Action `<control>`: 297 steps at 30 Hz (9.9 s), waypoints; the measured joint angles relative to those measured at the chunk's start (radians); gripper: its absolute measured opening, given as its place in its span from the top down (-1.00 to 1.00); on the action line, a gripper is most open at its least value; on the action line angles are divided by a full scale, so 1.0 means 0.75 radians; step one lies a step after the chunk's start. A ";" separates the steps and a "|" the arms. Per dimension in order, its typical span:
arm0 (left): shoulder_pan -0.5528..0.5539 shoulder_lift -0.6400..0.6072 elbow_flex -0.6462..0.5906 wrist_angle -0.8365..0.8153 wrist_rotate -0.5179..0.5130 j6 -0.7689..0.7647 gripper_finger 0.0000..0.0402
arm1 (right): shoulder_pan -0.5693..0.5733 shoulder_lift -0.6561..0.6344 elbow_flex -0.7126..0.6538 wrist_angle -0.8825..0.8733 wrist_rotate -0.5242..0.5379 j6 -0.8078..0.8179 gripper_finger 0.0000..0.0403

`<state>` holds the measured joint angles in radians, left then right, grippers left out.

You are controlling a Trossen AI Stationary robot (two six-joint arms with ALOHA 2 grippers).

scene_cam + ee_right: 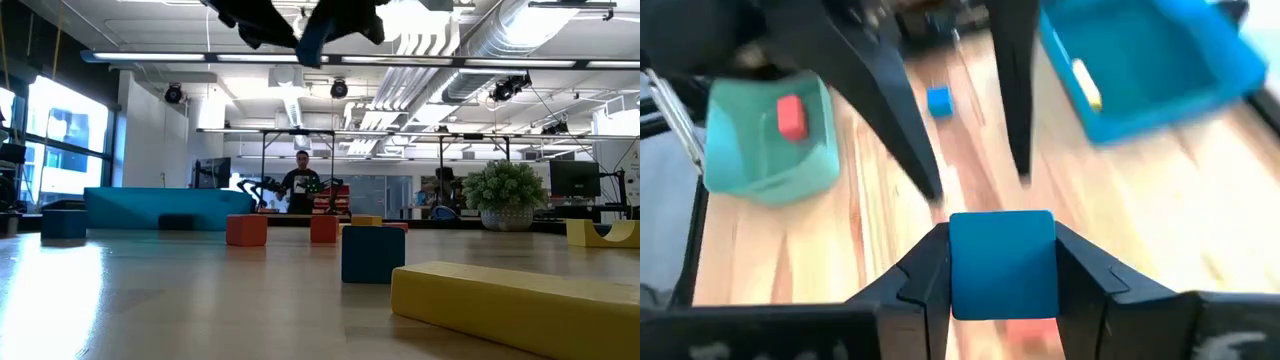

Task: Sort & place blocks by color
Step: Put the top right blue block into the white bin, then put the bottom orange block into the green bin, then put the top yellow block into the dark blue bin

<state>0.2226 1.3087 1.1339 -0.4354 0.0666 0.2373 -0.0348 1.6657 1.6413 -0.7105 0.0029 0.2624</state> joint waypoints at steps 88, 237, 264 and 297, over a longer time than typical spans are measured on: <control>-0.215 0.582 -0.001 -0.241 -0.245 -1.074 0.03 | 1.429 0.390 -0.001 -1.101 -0.080 1.955 0.06; -1.065 0.172 -0.001 -0.998 0.194 -2.392 0.24 | -0.502 0.601 0.002 -0.074 -0.235 -2.027 0.05; -1.054 0.114 0.000 -0.895 0.229 -2.359 -0.14 | -0.539 0.682 -0.004 -0.006 -0.238 -2.026 0.05; -0.811 -0.281 0.000 -0.891 -0.005 -2.116 -0.14 | -0.539 0.706 -0.003 -0.007 -0.076 -2.176 0.08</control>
<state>-0.3855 1.0981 1.1339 -1.1038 0.0627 -1.3499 -0.4389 2.1952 1.6390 -0.7158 -0.0538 -1.3693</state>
